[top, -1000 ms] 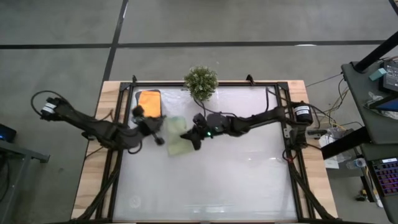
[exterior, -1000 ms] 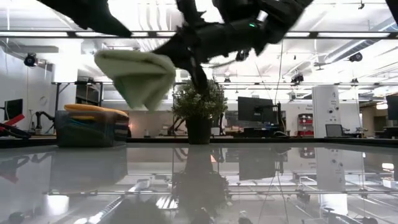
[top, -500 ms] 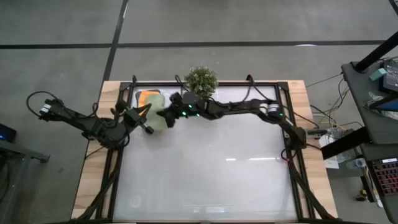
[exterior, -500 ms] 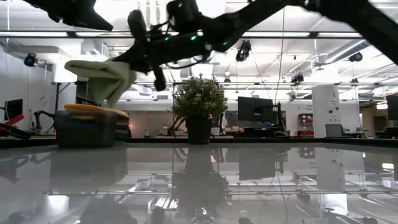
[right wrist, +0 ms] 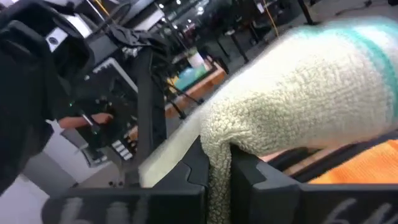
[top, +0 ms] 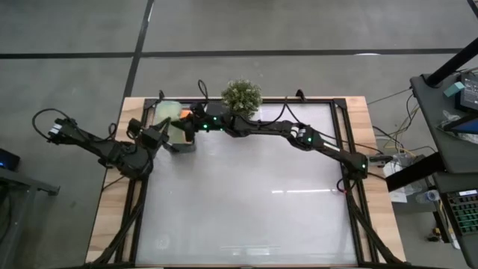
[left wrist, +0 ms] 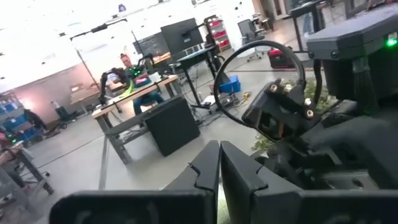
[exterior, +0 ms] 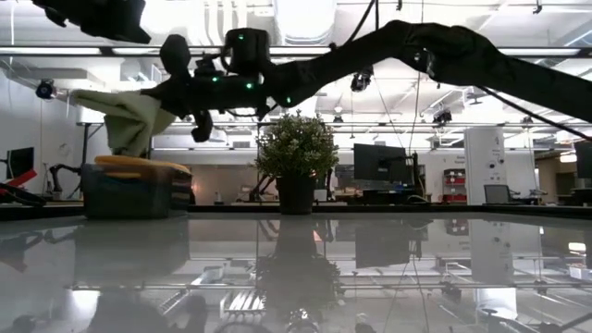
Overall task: Fold microfiber towels
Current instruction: Put the green microfiber cloth into the black bin
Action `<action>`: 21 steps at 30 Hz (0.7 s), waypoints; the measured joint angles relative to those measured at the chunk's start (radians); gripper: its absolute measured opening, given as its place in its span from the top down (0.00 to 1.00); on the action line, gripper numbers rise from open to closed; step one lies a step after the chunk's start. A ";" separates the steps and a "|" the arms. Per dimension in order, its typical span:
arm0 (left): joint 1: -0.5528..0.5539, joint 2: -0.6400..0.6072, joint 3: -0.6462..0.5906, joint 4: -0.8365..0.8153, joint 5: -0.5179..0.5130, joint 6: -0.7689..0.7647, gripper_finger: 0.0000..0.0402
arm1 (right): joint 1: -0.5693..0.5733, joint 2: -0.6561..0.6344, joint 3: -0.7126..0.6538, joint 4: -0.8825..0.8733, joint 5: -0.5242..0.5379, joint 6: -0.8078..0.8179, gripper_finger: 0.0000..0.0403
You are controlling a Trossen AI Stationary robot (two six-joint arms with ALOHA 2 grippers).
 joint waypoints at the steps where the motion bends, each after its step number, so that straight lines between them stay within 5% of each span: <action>1: -0.004 -0.001 0.000 0.000 0.000 0.000 1.00 | -0.001 0.001 -0.016 0.062 0.001 0.001 0.96; 10: -0.004 0.007 0.000 0.000 0.001 0.000 1.00 | -0.008 0.015 -0.024 0.050 0.141 -0.080 0.96; 21: -0.004 0.009 0.000 0.000 0.004 0.000 1.00 | -0.006 0.055 -0.022 0.081 0.076 -0.019 0.96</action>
